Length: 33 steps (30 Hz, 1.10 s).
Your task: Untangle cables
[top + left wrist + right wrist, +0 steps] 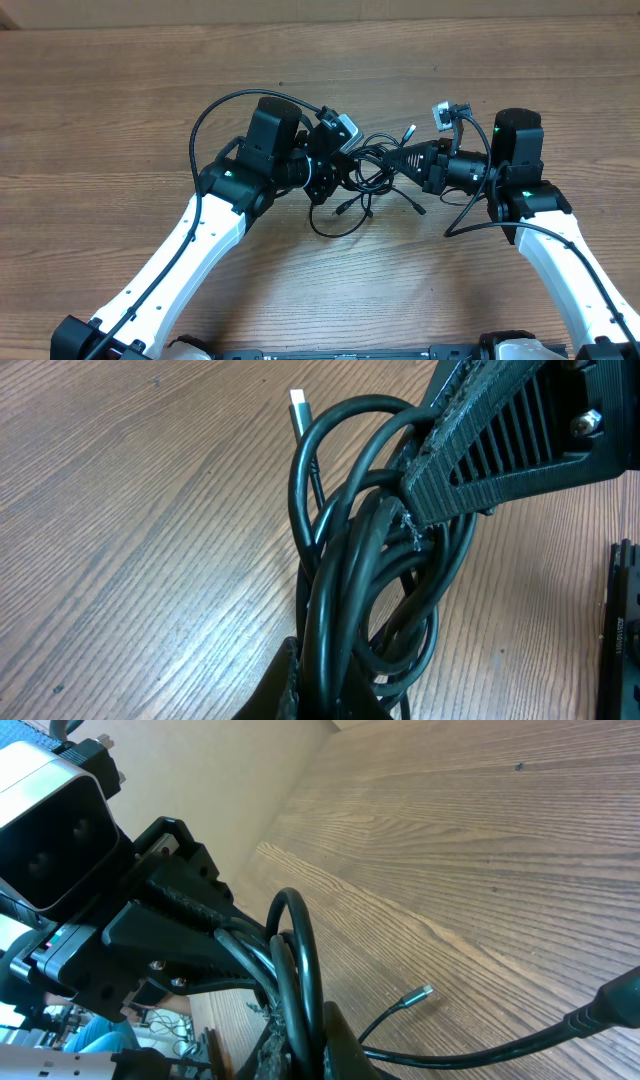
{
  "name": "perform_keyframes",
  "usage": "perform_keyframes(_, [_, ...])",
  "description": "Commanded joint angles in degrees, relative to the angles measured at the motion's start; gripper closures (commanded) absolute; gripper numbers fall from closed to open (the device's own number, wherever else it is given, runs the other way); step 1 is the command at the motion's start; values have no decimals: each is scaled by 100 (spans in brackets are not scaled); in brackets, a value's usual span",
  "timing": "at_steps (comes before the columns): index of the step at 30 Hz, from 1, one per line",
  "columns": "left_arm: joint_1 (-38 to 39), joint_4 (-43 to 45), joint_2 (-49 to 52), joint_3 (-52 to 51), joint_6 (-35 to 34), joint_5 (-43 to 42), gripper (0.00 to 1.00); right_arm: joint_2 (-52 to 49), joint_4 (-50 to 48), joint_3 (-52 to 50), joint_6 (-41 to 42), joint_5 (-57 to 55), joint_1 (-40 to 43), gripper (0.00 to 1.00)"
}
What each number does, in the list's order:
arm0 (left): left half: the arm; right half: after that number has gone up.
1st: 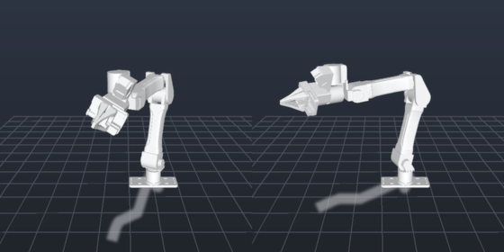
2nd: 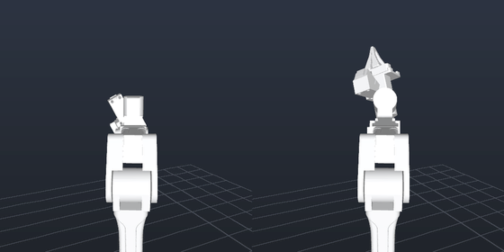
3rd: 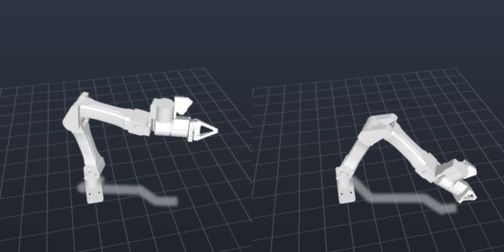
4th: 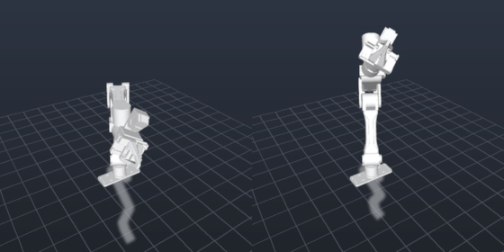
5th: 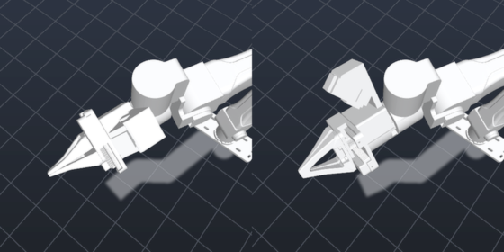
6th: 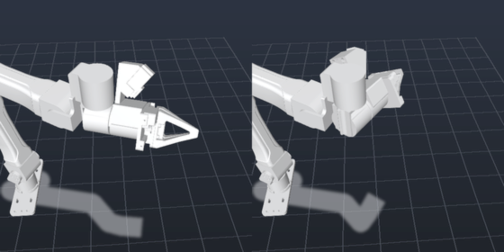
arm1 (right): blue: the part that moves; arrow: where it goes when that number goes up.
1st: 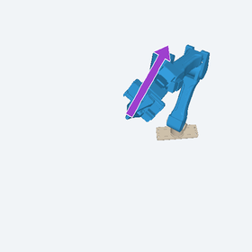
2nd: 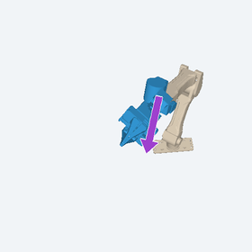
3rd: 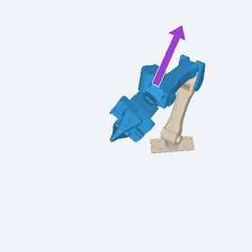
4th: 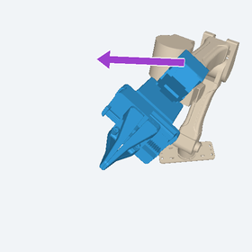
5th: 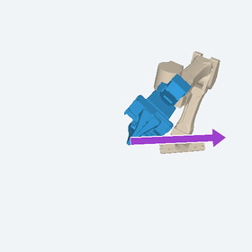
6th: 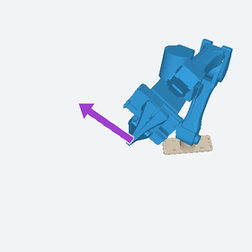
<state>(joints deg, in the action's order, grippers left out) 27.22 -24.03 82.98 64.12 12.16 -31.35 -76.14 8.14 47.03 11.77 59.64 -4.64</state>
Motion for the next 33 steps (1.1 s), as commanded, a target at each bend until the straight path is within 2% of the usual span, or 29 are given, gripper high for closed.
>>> perform_keyframes(1, [-31,66,-136,66,4,76,96,9,-7,24,39,140,-11,96])
perform_keyframes(8, [-31,50,-136,66,4,188,96,9,-293,26,901,1244,-11,96])
perform_keyframes(12, [-20,50,-133,63,4,170,96,9,-1375,26,2238,2162,-11,96])
perform_keyframes(16, [-20,48,-133,63,9,153,96,9,-2791,26,3650,2581,-11,96])
perform_keyframes(24, [-20,24,-125,63,116,155,96,9,-5381,26,5919,2704,-11,96])
perform_keyframes(28, [-20,-20,-76,61,175,160,96,9,-6227,26,6708,2671,-11,96])
perform_keyframes(33, [-20,-286,-2,52,411,197,96,9,-6710,26,7298,2400,-11,96])
